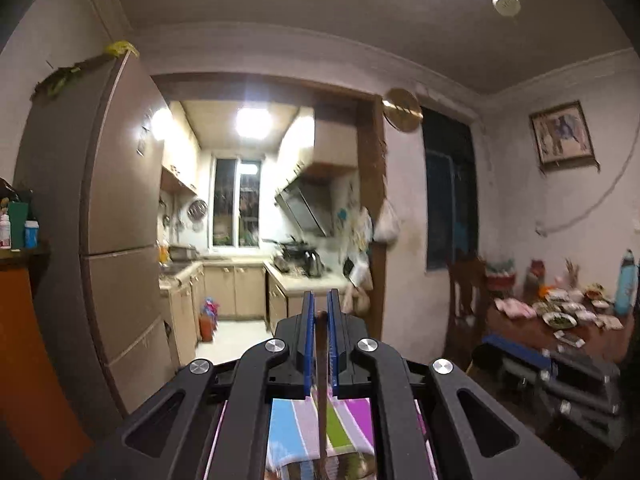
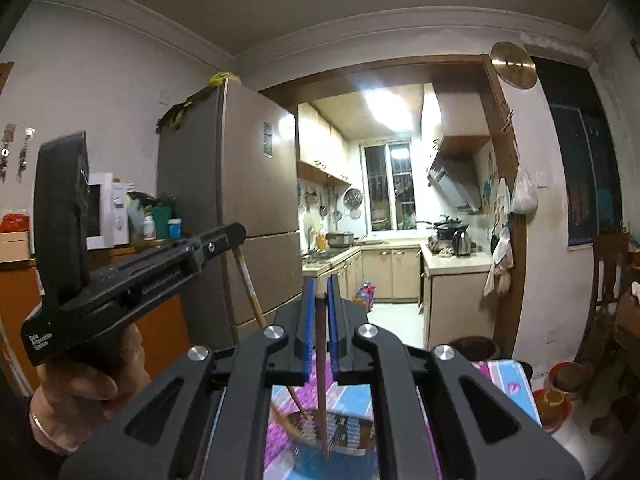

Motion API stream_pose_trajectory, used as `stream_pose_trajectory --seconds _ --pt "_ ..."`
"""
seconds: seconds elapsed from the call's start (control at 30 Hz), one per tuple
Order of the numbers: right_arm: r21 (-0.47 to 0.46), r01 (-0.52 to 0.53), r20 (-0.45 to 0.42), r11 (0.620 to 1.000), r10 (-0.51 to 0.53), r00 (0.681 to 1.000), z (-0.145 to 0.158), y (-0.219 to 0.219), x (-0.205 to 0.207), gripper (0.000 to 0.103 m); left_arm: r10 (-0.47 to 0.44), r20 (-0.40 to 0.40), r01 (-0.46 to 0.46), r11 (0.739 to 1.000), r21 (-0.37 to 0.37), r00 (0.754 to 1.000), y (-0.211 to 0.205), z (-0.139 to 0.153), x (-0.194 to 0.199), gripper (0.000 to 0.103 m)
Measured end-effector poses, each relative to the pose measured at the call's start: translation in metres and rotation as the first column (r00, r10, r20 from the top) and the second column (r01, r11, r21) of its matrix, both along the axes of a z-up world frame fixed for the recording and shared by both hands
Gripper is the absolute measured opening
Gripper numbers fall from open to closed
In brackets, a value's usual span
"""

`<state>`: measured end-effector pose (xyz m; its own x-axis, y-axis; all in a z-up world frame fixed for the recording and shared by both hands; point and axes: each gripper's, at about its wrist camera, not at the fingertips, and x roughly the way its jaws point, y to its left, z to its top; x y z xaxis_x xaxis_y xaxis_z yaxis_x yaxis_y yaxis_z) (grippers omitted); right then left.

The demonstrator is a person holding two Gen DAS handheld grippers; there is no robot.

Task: Organize utensils
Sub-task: 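Lower the left tool's chopstick into the holder while the right tool lowers its chopstick in, then open the left tool in the holder while the right tool releases its chopstick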

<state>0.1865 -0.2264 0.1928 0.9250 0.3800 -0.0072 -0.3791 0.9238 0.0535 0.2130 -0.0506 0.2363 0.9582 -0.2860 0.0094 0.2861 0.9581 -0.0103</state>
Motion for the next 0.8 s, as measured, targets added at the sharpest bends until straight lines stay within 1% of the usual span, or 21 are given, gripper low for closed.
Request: stream_pose_trajectory --seconds 0.07,0.13,0.2,0.27,0.37,0.53,0.63,0.73,0.77,0.8 --pt "0.003 0.014 -0.008 1.000 -0.014 1.000 -0.006 0.002 0.020 0.005 0.008 0.003 -0.008 1.000 -0.005 1.000 -0.002 0.000 0.014 0.008" --pt "0.015 0.024 -0.023 1.000 -0.024 0.999 -0.017 0.002 0.039 0.005 0.015 -0.013 -0.015 1.000 0.002 1.000 -0.006 -0.008 0.032 0.008" --pt "0.022 0.037 -0.043 0.999 -0.036 0.998 -0.027 0.002 0.052 0.005 0.014 -0.049 -0.013 1.000 0.004 0.999 -0.009 -0.024 0.049 0.007" --pt "0.026 0.048 -0.074 0.999 -0.046 0.996 -0.045 0.003 0.066 0.005 0.012 -0.090 -0.011 1.000 0.008 0.996 -0.009 -0.040 0.062 0.007" --pt "0.025 0.047 -0.124 0.999 -0.044 0.991 -0.068 0.006 0.082 0.005 0.016 -0.148 -0.010 0.999 0.038 0.989 -0.011 -0.074 0.077 0.007" --pt "0.015 0.043 -0.190 0.999 -0.040 0.981 -0.094 0.012 0.097 0.005 0.016 -0.242 -0.009 1.000 0.028 0.970 -0.003 -0.112 0.094 0.008" --pt "0.002 0.042 -0.212 0.999 -0.040 0.977 -0.102 0.015 0.099 0.005 0.038 -0.253 -0.026 0.998 0.051 0.967 -0.004 -0.127 0.097 0.008" --pt "-0.004 0.056 -0.214 0.998 -0.055 0.975 -0.105 0.012 0.097 0.006 0.061 -0.248 -0.041 0.996 0.082 0.967 -0.004 -0.131 0.094 0.008" --pt "0.002 0.059 -0.216 0.998 -0.057 0.975 -0.104 0.009 0.095 0.008 0.065 -0.242 -0.046 0.995 0.083 0.968 -0.003 -0.130 0.092 0.008" --pt "0.008 0.062 -0.216 0.998 -0.059 0.975 -0.103 0.007 0.095 0.013 0.067 -0.239 -0.049 0.995 0.082 0.969 -0.002 -0.128 0.090 0.008"
